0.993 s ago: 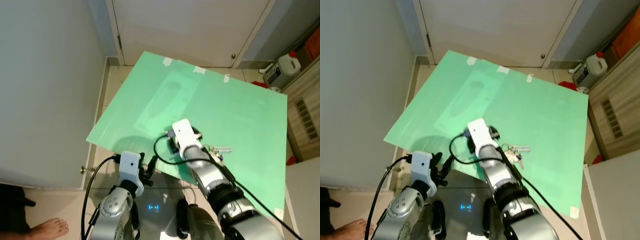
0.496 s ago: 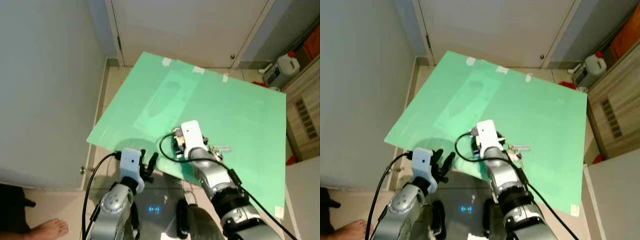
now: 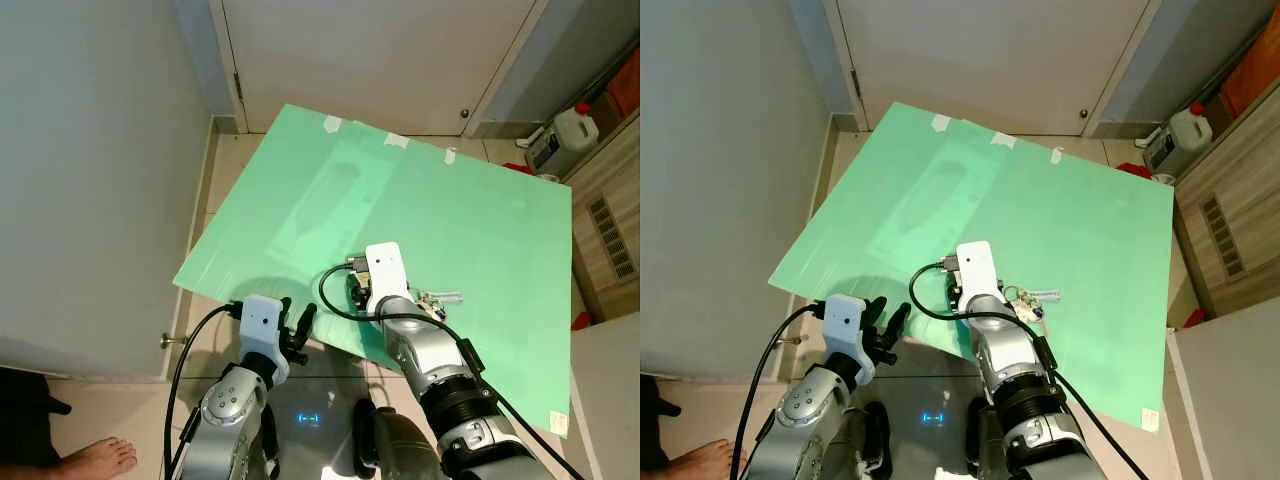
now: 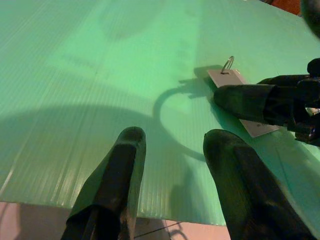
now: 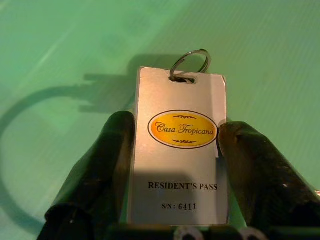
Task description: Hang keys on a hook
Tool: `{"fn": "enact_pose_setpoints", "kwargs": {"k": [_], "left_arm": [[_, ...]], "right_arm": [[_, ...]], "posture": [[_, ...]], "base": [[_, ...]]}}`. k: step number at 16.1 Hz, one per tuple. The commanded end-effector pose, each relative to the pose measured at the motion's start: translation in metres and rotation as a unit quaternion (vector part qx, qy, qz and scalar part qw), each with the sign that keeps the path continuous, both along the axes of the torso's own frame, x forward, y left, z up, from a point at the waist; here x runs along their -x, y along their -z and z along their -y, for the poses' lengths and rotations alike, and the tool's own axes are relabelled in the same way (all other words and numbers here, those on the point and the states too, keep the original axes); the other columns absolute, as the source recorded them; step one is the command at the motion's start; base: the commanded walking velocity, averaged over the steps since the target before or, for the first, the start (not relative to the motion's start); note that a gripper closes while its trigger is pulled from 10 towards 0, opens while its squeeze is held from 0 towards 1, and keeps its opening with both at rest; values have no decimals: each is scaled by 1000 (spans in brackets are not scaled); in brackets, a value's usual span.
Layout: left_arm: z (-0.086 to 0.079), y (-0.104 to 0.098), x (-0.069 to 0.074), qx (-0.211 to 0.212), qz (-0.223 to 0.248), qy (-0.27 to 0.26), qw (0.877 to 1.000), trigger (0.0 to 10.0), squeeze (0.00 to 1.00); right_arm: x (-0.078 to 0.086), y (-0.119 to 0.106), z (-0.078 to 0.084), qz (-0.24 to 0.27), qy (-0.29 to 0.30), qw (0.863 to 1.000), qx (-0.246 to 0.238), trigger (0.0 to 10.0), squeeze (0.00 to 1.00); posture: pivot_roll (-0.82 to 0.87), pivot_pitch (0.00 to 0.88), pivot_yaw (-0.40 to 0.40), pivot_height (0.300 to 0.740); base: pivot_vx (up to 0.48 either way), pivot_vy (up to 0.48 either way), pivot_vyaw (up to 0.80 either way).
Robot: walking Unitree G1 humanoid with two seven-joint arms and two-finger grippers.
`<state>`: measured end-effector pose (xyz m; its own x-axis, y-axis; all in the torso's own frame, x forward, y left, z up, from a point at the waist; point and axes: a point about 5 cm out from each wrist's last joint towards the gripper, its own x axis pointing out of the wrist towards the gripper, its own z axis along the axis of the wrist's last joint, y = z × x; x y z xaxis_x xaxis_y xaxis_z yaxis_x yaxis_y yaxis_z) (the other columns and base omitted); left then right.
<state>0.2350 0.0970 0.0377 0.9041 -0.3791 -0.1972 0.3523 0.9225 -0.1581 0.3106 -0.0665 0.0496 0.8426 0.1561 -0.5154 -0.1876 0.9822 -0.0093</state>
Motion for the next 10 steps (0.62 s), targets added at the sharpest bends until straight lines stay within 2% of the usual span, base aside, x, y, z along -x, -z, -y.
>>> {"fn": "enact_pose_setpoints", "kwargs": {"k": [1, 2, 5, 6, 8, 9, 10], "left_arm": [[2, 1, 2, 7, -7, -3, 1000, 10000, 0], [2, 1, 2, 7, -6, -3, 1000, 10000, 0], [2, 1, 1, 9, -5, -3, 1000, 10000, 0], [3, 1, 1, 9, -5, -3, 1000, 10000, 0], [3, 1, 1, 10, -5, -4, 1000, 10000, 0], [3, 1, 1, 11, -5, -4, 1000, 10000, 0], [4, 0, 1, 12, -5, -4, 1000, 10000, 0]], "right_arm": [[3, 0, -3, -6, -3, 1000, -26, 8784, 0], [1, -2, -2, 0, -2, 1000, -31, 10000, 0], [-3, -13, -3, 30, -14, 997, -70, 10000, 0], [-4, -17, -2, 45, -23, 997, -58, 10000, 0], [-5, -21, 2, 87, -56, 994, 34, 10000, 0], [-4, -19, 5, 107, -90, 983, 118, 10000, 0], [4, -7, 4, 70, -122, 981, 136, 10000, 0]], "posture": [[119, 258, -27, 740], [119, 258, -27, 740], [115, 259, -30, 740], [115, 259, -30, 740], [112, 260, -32, 740], [111, 262, -31, 740], [111, 264, -33, 740]], "base": [[0, 0, 0], [0, 0, 0], [0, 0, 0], [0, 0, 0], [0, 0, 0], [0, 0, 0], [0, 0, 0]]}}
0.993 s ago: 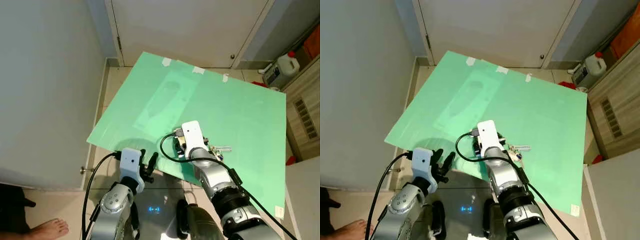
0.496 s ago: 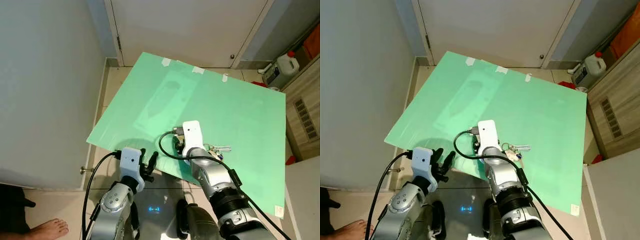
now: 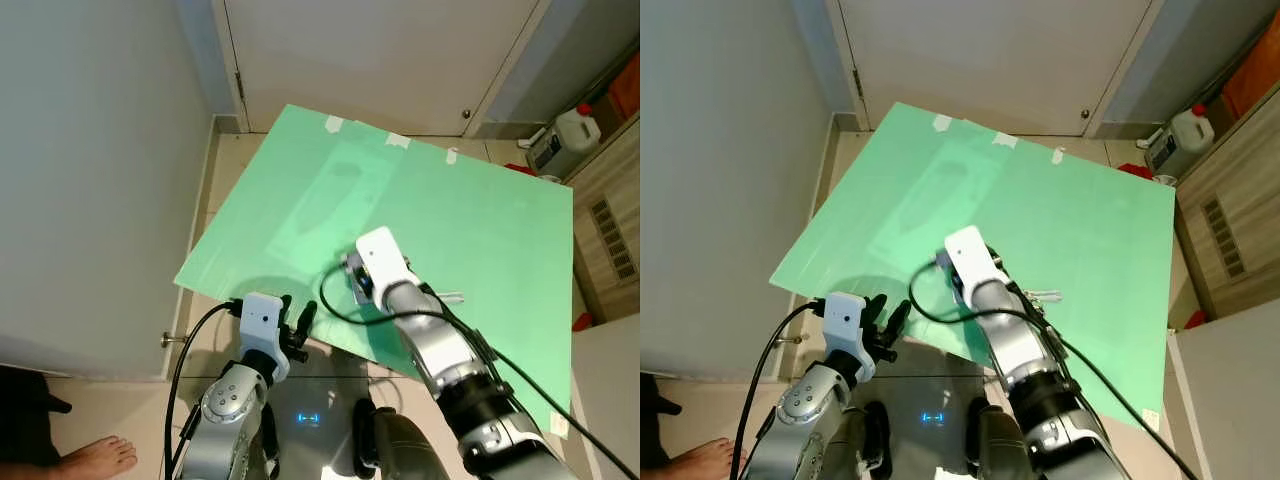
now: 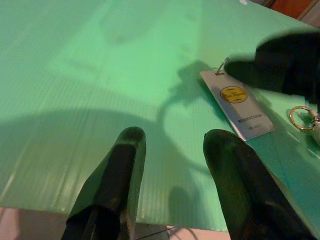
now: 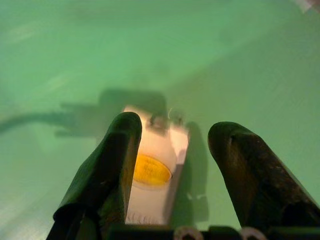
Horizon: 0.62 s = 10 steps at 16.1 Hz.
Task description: Hang keys on a hook
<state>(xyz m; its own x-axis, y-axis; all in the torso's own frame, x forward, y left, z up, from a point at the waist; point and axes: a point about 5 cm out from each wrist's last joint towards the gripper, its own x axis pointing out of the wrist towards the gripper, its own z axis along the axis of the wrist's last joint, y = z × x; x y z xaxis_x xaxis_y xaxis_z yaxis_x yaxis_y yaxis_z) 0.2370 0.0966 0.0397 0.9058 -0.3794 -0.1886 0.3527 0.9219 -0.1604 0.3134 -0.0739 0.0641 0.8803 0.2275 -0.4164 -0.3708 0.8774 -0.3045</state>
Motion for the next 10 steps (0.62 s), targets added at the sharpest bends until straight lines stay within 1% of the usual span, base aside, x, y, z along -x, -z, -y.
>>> {"fn": "enact_pose_setpoints", "kwargs": {"k": [1, 3, 4, 6, 8, 10], "left_arm": [[4, 2, 4, 10, -8, -3, 1000, 10000, 0], [5, 2, 4, 11, -9, -3, 1000, 10000, 0], [5, 2, 4, 11, -10, -3, 1000, 10000, 0], [4, 3, 5, 11, -10, -5, 1000, 10000, 0], [4, 2, 7, 12, -10, -5, 1000, 10000, 0], [5, 2, 7, 13, -10, -5, 1000, 10000, 0]], "right_arm": [[13, 16, -6, -44, -24, 999, 5, 10000, 0], [20, 23, -14, -63, -13, 996, -57, 10000, 0], [20, 23, -14, -64, -11, 996, -61, 10000, 0], [17, 21, -16, -60, 14, 994, -86, 10000, 0], [15, 15, -22, -41, 17, 994, -104, 10000, 0], [15, 14, -30, -28, 4, 995, -98, 10000, 0]], "posture": [[107, 267, -32, 740], [109, 272, -33, 740], [109, 272, -33, 740], [111, 273, -33, 740], [112, 278, -33, 740], [112, 280, -34, 740]], "base": [[0, 0, 0], [0, 0, 0], [0, 0, 0], [0, 0, 0], [0, 0, 0], [0, 0, 0]]}}
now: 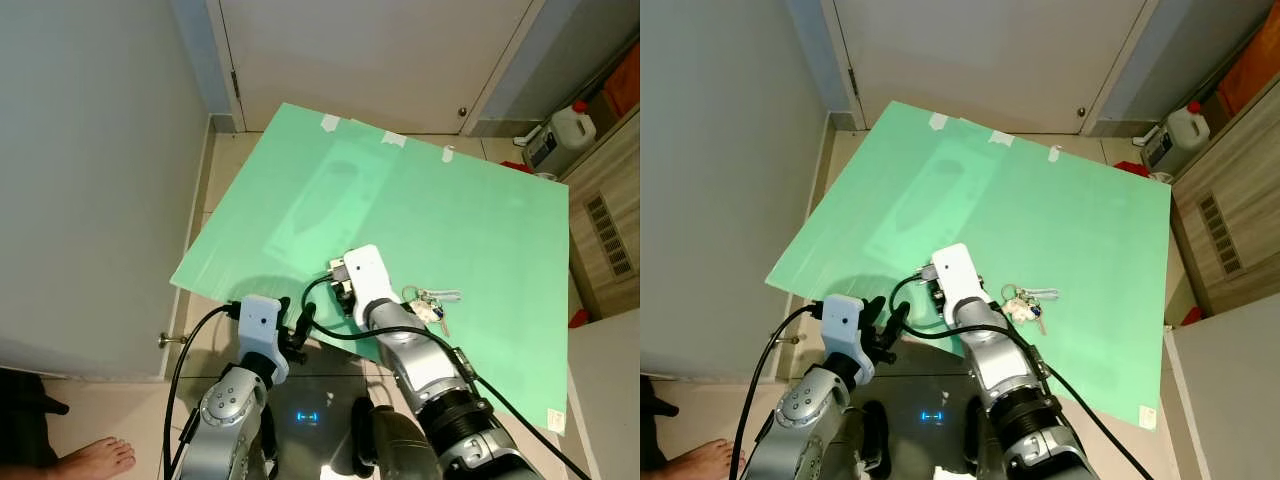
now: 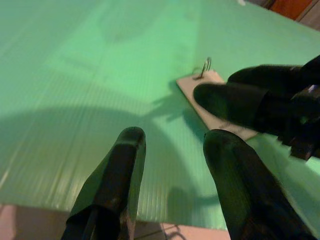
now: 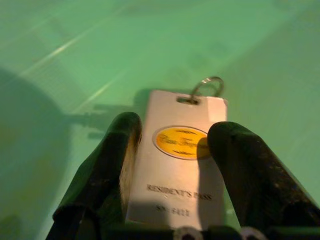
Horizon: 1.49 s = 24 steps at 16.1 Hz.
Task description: Hang keys on a hook
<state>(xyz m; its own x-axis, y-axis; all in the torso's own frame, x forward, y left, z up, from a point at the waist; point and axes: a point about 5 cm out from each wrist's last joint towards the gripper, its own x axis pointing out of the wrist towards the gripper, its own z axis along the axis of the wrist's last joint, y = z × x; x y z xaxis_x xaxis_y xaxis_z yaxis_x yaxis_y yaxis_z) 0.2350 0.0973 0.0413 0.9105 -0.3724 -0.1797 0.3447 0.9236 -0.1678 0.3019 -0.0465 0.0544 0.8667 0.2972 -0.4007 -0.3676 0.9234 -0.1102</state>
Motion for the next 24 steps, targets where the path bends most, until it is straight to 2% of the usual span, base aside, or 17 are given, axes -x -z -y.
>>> {"fn": "enact_pose_setpoints", "kwargs": {"k": [1, 2, 3, 5, 6, 7, 8, 9, 11, 12, 13, 14, 16, 18, 21, 22, 24], "left_arm": [[6, 3, 6, 9, -12, 0, 1000, 10000, 0], [6, 2, 7, 10, -12, -2, 1000, 10000, 0], [6, 2, 7, 10, -12, -2, 1000, 10000, 0], [5, 5, 12, 11, -18, -4, 1000, 10000, 0], [6, 4, 14, 12, -19, -4, 1000, 10000, 0], [7, 4, 16, 14, -21, -5, 1000, 10000, 0], [7, 4, 17, 14, -22, -5, 1000, 10000, 0], [9, 4, 19, 15, -24, -5, 1000, 10000, 0], [9, 5, 22, 15, -27, -5, 1000, 10000, 0], [7, 4, 22, 16, -27, -7, 999, 10000, 0], [6, 4, 22, 16, -27, -9, 999, 10000, 0], [6, 4, 22, 17, -28, -9, 999, 10000, 0], [6, 4, 21, 17, -28, -8, 999, 10000, 0], [7, 3, 21, 17, -28, -7, 999, 10000, 0], [7, 3, 24, 18, -29, -8, 999, 10000, 0], [7, 3, 25, 18, -31, -8, 999, 10000, 0], [8, 2, 26, 19, -31, -9, 999, 10000, 0]], "right_arm": [[4, 5, -6, -2, -8, 1000, 5, 10000, 192], [5, 4, -11, 11, -28, 1000, 7, 10000, 1000], [6, 3, -14, 15, -35, 999, 7, 10000, 1000], [12, 0, -31, 47, -80, 996, 2, 10000, 1000], [14, 0, -34, 56, -84, 995, 13, 10000, 1000], [14, 8, -31, 50, -72, 995, 56, 10000, 1000], [13, 12, -28, 42, -61, 995, 64, 10000, 1000], [12, 17, -21, 25, -34, 997, 60, 10000, 1000], [3, 13, -10, 4, 20, 999, -26, 10000, 1000], [-6, 2, 2, 10, 55, 994, -95, 10000, 592], [-12, -4, 11, 14, 70, 988, -137, 10000, 243], [-13, -5, 15, 15, 66, 987, -144, 10000, 0], [-12, -4, 19, 21, 53, 990, -133, 10000, 0], [-9, 0, 18, 32, 32, 994, -98, 10000, 0], [-9, -10, 6, 87, -35, 994, -56, 10000, 0], [-8, -9, -2, 106, -71, 992, 6, 10000, 0], [-11, -2, 3, 97, -47, 992, 65, 10000, 0]], "posture": [[114, 284, -35, 740], [117, 295, -39, 740], [117, 295, -39, 740], [118, 312, -41, 740], [117, 319, -43, 740], [116, 325, -43, 740], [117, 331, -44, 740], [118, 335, -46, 740], [121, 339, -45, 740], [119, 341, -46, 740], [117, 339, -47, 740], [113, 340, -45, 740], [106, 342, -45, 740], [108, 346, -46, 740], [114, 355, -46, 740], [113, 360, -47, 740], [114, 369, -49, 740]], "base": [[0, 0, 0], [0, 0, 0], [0, 0, 0], [0, 0, 0], [0, 0, 0], [0, 0, 0], [0, 0, 0], [0, 0, 0], [0, 0, 0], [0, 0, 0], [0, 0, 0], [0, 0, 0], [0, 0, 0], [0, 0, 0], [0, 0, 0], [0, 0, 0], [0, 0, 0]]}}
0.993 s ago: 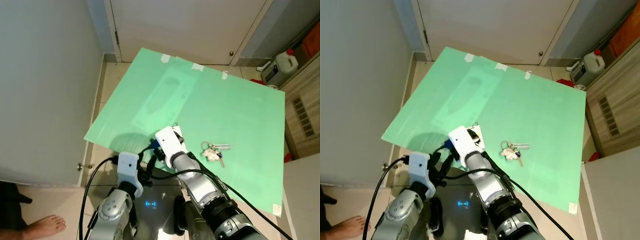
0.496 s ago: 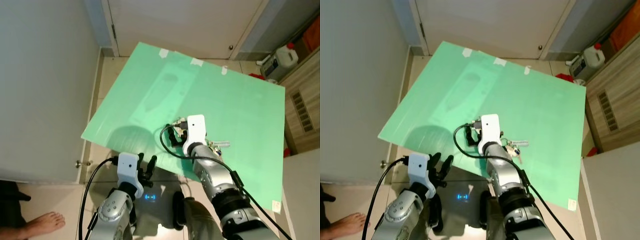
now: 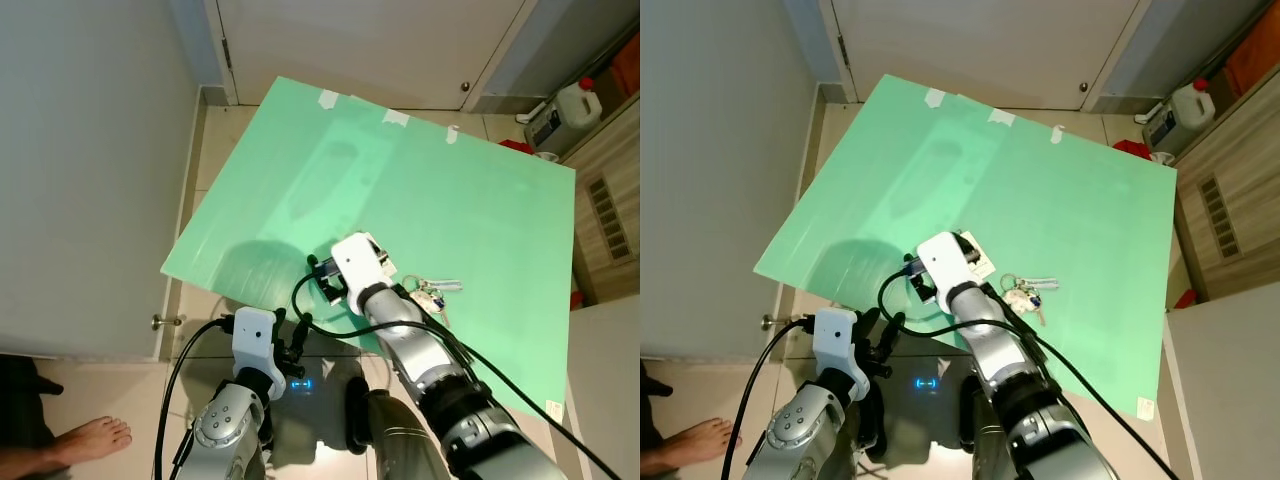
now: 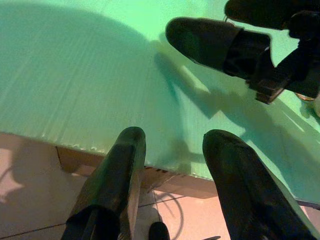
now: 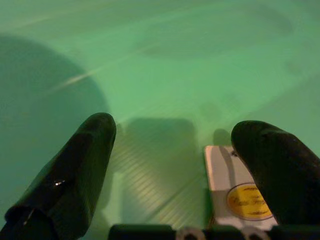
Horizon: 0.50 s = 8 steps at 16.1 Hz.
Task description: Hang keys on a hook
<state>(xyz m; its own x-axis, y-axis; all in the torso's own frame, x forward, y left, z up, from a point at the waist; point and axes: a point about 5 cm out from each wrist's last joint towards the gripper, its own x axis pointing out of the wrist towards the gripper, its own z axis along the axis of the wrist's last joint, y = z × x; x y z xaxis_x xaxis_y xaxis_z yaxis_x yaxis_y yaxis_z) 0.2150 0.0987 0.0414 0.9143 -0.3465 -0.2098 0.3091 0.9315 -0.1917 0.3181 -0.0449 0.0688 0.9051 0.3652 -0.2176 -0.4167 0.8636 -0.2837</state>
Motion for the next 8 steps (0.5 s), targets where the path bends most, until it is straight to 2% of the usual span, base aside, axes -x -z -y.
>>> {"fn": "enact_pose_setpoints", "kwargs": {"k": [1, 3, 4, 8], "left_arm": [[10, 2, 7, 14, -12, 6, 1000, 10000, 0], [11, 1, 8, 16, -12, 4, 1000, 10000, 0], [11, 1, 10, 17, -14, 4, 1000, 10000, 0], [11, -2, 9, 20, -11, 2, 1000, 10000, 0]], "right_arm": [[4, 15, 7, -29, 25, 999, 31, 10000, 0], [2, 19, 14, -55, 70, 996, 14, 10000, 0], [1, 21, 17, -81, 99, 992, -15, 10000, 0], [-3, 19, 17, -97, 116, 988, -28, 10000, 0]], "posture": [[114, 369, -49, 740], [113, 376, -52, 740], [113, 379, -53, 740], [108, 381, -55, 740]], "base": [[0, 0, 0], [0, 0, 0], [0, 0, 0], [0, 0, 0]]}}
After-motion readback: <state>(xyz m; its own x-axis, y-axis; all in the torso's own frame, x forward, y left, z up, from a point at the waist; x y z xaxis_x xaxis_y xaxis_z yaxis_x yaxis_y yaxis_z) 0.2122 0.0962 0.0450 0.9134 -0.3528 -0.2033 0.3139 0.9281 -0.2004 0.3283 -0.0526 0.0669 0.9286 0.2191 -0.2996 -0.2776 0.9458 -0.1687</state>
